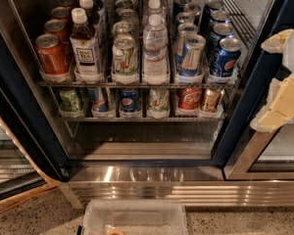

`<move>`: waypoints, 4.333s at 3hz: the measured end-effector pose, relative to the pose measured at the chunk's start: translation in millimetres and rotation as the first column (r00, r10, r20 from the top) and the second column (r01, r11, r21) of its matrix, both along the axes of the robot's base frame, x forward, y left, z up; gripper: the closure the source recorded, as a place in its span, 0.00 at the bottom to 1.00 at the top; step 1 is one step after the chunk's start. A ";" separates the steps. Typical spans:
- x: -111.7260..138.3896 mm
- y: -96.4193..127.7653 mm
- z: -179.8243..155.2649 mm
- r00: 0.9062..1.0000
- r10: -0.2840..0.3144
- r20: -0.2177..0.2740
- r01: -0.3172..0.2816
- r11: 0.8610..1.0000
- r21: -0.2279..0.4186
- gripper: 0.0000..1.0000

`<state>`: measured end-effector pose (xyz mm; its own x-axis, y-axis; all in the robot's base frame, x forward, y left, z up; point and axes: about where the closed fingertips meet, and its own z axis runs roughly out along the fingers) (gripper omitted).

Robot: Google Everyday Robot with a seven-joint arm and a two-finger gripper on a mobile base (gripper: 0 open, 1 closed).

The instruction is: Pick pepsi can from top shelf of fridge

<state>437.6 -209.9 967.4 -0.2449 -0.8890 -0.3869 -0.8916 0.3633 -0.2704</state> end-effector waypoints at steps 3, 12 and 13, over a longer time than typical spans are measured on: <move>42.2 -3.3 -11.4 0.983 -0.124 0.137 0.056 0.905 0.423 0.00; 130.9 30.4 -1.9 0.764 -0.552 0.334 0.123 0.633 0.764 0.00; 138.1 3.1 3.4 0.709 -0.593 0.382 0.145 0.653 0.744 0.00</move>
Offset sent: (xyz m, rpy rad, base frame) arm 0.0435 -0.0074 -0.0102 0.5179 -0.1973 -0.0957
